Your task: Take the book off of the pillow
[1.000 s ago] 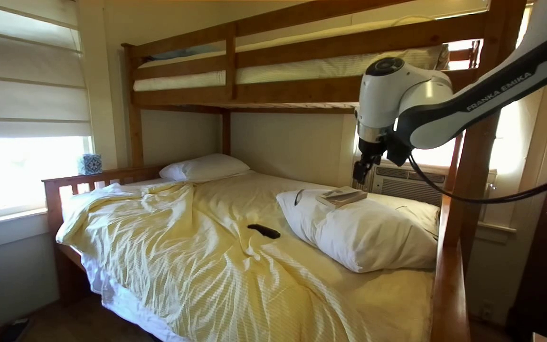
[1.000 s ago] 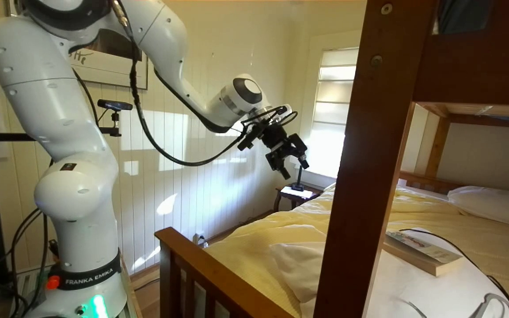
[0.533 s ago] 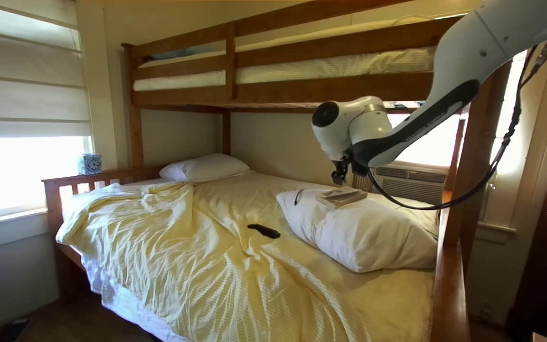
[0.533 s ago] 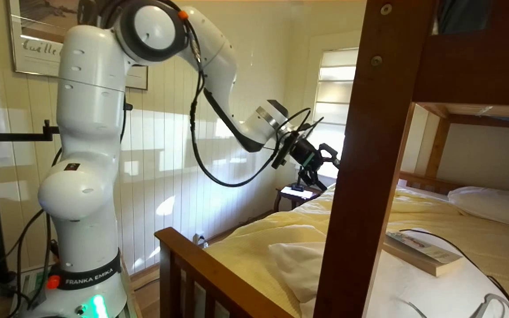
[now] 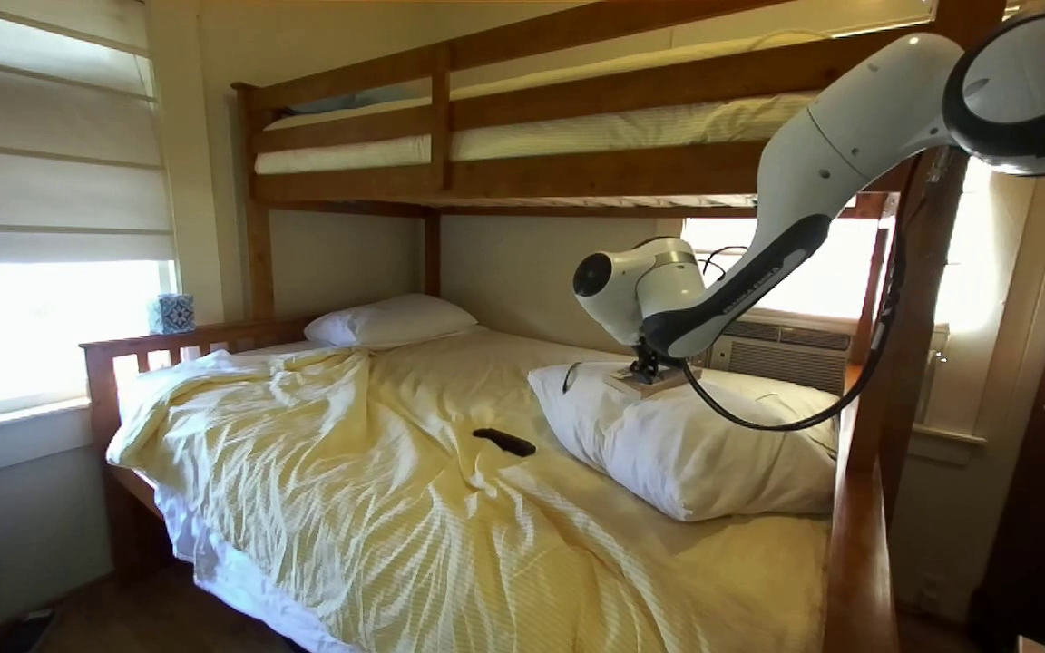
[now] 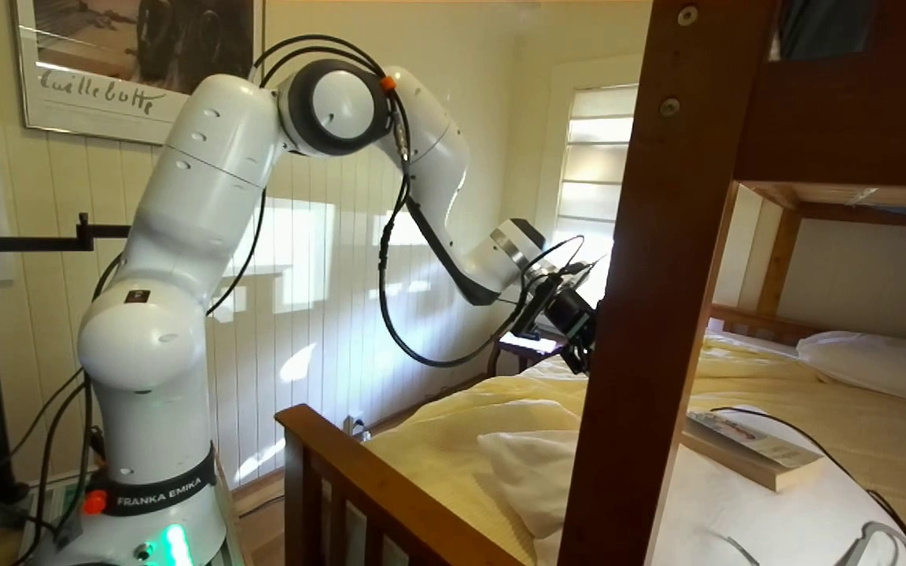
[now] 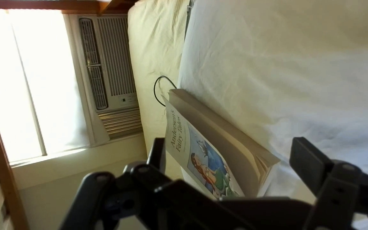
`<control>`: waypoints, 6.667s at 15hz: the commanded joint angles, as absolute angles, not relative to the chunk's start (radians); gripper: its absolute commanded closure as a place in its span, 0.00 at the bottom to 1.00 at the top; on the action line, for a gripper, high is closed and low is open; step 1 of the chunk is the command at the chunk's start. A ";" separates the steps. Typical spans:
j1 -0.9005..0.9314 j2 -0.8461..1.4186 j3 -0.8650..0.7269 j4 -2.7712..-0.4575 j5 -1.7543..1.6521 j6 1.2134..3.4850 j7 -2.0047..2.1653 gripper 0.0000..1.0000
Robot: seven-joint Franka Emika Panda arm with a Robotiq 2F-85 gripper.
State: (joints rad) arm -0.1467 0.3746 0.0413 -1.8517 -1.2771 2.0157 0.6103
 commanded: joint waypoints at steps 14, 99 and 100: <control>-0.025 0.858 -0.070 -1.279 -1.184 1.803 0.889 0.00; -0.024 1.028 -0.209 -0.963 -1.087 2.153 0.691 0.94; -0.004 1.015 -0.208 -0.967 -1.093 2.190 0.684 0.94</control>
State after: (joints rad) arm -0.0436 1.0782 -0.2205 -0.9236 -1.0908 2.0897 0.6908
